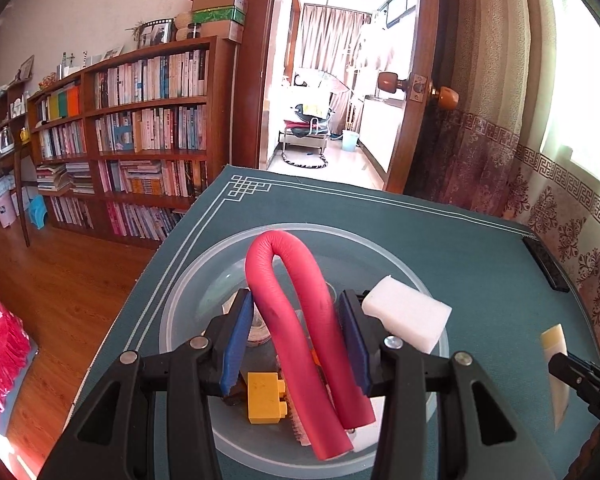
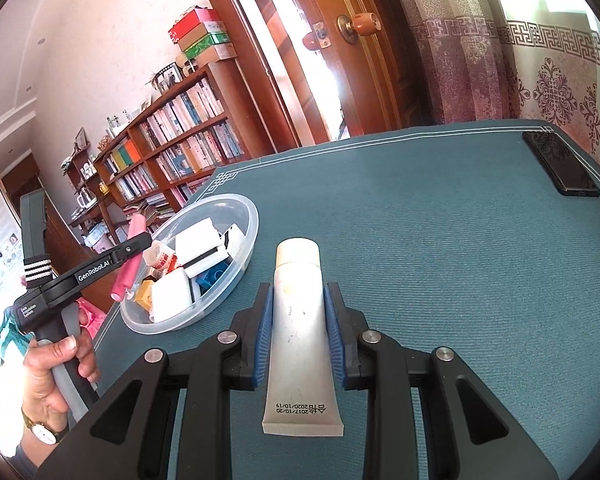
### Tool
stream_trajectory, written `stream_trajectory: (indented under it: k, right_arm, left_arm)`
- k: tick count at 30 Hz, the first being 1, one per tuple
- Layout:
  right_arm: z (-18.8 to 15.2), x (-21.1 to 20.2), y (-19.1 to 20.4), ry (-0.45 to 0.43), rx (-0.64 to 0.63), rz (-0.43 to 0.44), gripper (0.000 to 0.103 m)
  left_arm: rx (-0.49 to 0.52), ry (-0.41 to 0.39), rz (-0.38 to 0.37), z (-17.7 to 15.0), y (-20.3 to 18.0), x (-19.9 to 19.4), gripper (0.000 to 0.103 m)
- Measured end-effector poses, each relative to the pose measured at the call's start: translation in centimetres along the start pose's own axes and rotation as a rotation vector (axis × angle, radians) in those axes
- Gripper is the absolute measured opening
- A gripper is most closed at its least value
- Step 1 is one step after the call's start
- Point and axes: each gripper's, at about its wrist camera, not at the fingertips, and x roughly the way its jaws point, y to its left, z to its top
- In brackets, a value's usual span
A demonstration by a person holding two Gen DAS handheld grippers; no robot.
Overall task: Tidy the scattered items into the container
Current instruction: 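Carry the pink foam tube and lotion tube into the bowl and open both tools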
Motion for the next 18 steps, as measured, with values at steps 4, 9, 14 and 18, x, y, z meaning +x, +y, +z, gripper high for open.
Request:
stream_trajectory:
  k: [4, 9, 14, 18]
  right_arm:
    - [0.3, 0.5, 1.5, 0.006, -0.025, 0.003, 0.028]
    - [1.4, 1.4, 3.3, -0.001, -0.042, 0.023, 0.028]
    - [2.5, 2.3, 5.8, -0.013, -0.063, 0.065, 0.028]
    - [2.6, 3.4, 7.8, -0.01, -0.074, 0.096, 0.028]
  left_arm:
    - [-0.002, 0.024, -0.02, -0.3, 0.3, 1.0, 0.049]
    - [0.0, 0.04, -0.05, -0.5, 0.5, 1.9, 0.051]
    - [-0.026, 0.051, -0.071, -0.6, 1.2, 2.1, 0.051]
    - [-0.064, 0.047, -0.056, -0.7, 2.2, 1.7, 0.066]
